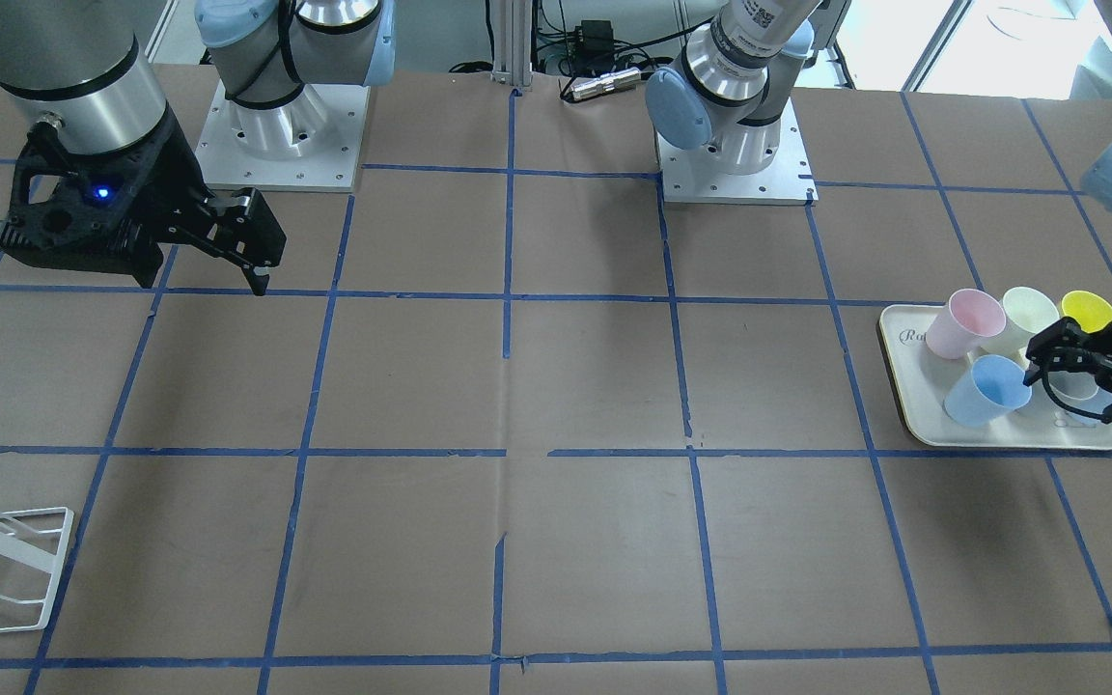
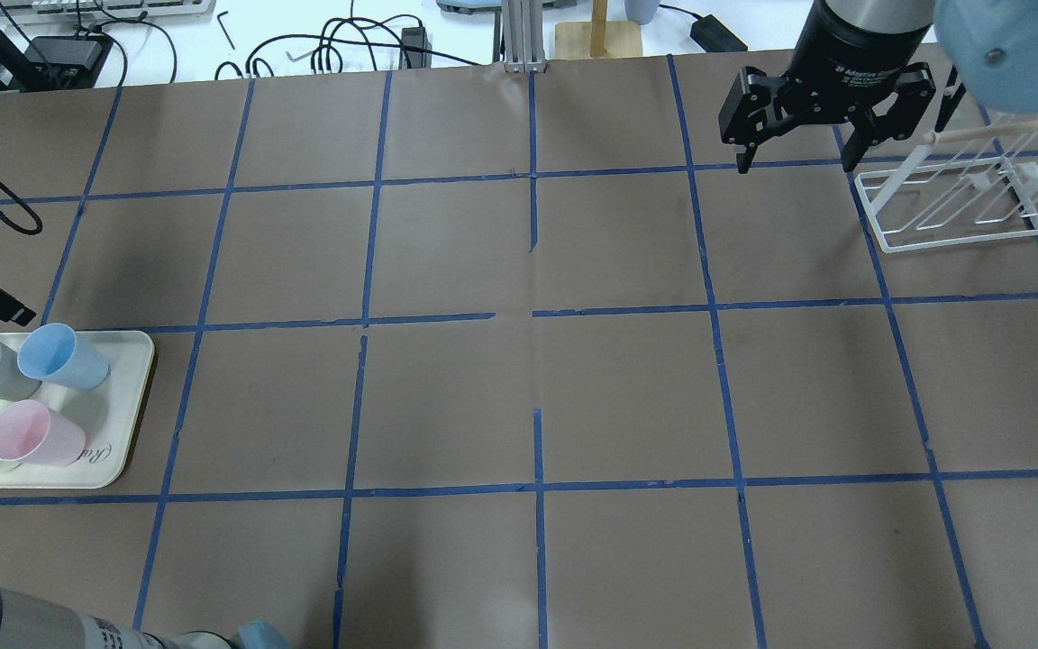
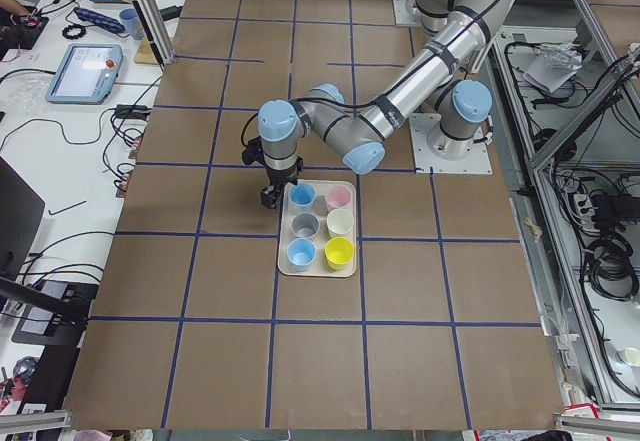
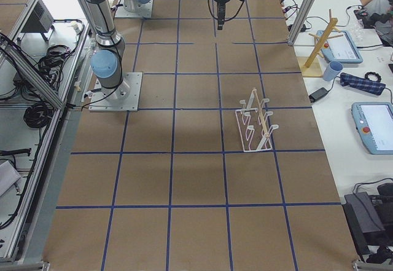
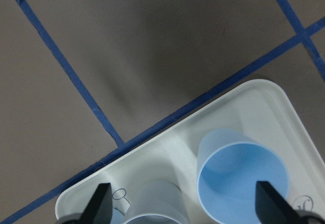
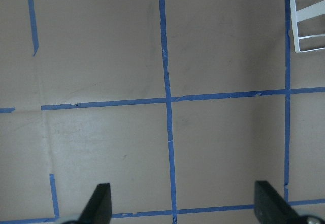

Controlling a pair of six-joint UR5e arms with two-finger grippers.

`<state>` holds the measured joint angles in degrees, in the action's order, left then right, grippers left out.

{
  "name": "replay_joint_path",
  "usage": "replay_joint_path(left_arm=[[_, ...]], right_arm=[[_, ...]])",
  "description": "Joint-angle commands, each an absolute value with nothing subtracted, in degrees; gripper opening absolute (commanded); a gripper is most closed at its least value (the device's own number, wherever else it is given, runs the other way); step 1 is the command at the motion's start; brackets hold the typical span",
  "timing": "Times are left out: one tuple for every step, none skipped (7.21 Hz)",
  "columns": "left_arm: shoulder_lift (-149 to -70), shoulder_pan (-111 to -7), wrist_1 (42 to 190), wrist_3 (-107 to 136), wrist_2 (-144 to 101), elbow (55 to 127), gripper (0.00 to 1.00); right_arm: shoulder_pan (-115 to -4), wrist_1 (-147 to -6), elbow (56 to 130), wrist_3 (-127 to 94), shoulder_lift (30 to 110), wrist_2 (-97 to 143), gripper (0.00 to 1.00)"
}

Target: Transfer IKEA cup to right arm and place on rack

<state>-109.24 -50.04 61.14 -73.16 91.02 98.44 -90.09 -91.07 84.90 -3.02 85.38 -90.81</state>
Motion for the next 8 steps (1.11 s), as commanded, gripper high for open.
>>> replay_joint_path(left_arm=[[-111.09, -50.10, 61.26, -73.91, 91.14, 98.44, 0.78], [-111.27, -50.18, 61.78, -74.00, 91.75, 98.52, 0.78], [-111.36, -50.19, 62.05, -75.05, 94.11, 98.53, 0.78], [-111.53, -50.27, 63.27, -75.15, 94.22, 98.44, 0.78], [-111.97, -50.45, 64.06, -75.15, 94.31, 98.44, 0.78], [-112.41, -50.45, 64.25, -75.15, 94.48, 98.35, 0.78], [-113.11, -50.45, 64.34, -75.06, 94.48, 98.35, 0.78], [-113.90, -50.45, 64.51, -75.06, 94.40, 98.35, 0.78]], right_arm=[[-90.09, -91.06, 84.90, -2.99, 85.34, -90.88, 1.00], [-90.09, -91.05, 84.90, -2.99, 85.34, -90.79, 1.00], [-90.09, -91.05, 84.90, -3.08, 85.43, -90.88, 1.00], [-90.09, -91.05, 84.90, -3.08, 85.34, -90.79, 1.00], [-90.09, -91.05, 84.90, -3.08, 85.34, -90.88, 1.00], [-90.09, -91.05, 84.90, -3.16, 85.34, -90.79, 1.00], [-90.09, -91.05, 84.90, -3.08, 85.34, -90.79, 1.00], [-90.09, -91.05, 84.90, -3.16, 85.34, -90.88, 1.00]])
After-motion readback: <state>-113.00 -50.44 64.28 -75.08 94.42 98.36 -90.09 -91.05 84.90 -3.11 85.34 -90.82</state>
